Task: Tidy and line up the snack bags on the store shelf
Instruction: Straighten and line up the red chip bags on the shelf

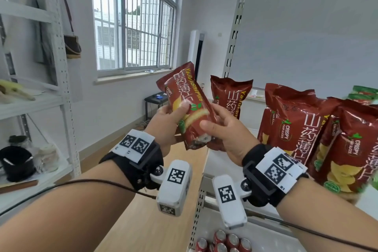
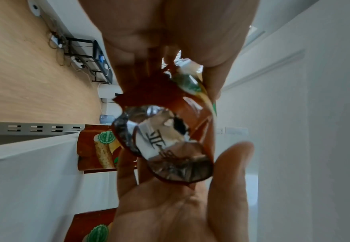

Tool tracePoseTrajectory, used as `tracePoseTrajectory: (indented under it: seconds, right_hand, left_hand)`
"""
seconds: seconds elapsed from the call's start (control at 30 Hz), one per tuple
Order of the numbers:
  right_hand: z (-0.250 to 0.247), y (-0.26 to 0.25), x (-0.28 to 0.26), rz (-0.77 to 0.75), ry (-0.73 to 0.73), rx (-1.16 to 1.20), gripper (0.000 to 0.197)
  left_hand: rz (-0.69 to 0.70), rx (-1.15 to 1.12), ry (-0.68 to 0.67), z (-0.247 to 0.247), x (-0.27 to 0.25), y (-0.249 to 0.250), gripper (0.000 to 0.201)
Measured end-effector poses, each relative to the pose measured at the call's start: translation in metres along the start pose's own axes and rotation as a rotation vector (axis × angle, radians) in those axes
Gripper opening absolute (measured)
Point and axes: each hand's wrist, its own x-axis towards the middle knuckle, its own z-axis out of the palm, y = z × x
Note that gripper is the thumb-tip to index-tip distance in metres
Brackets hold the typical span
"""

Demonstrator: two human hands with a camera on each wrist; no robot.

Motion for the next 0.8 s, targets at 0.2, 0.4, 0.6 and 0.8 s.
tracePoseTrajectory:
  seconds: [0.2,0.4,0.6,0.8]
  right_hand:
    - [0.008,0.003,-0.001,-0.098,-0.032,-0.221,0.080]
    - [0.008,0.005,0.004,-0.123,-0.017,-0.241,0.068]
    - [0.012,0.001,0.008,-0.058,0.021,-0.090,0.022]
    - [0.010,0.004,0.012,-0.105,0.078,-0.137,0.029]
  left_hand:
    - [-0.050,-0.091,0.080,-0.006,0.007,-0.004,0.055]
    - [-0.058,-0.131,0.111,-0.010,0.006,-0.003,0.051]
    - [-0.051,-0.141,0.087,-0.010,0.005,0.001,0.044]
    - [-0.015,-0.024,0.081,-0.010,0.002,0.002,0.036]
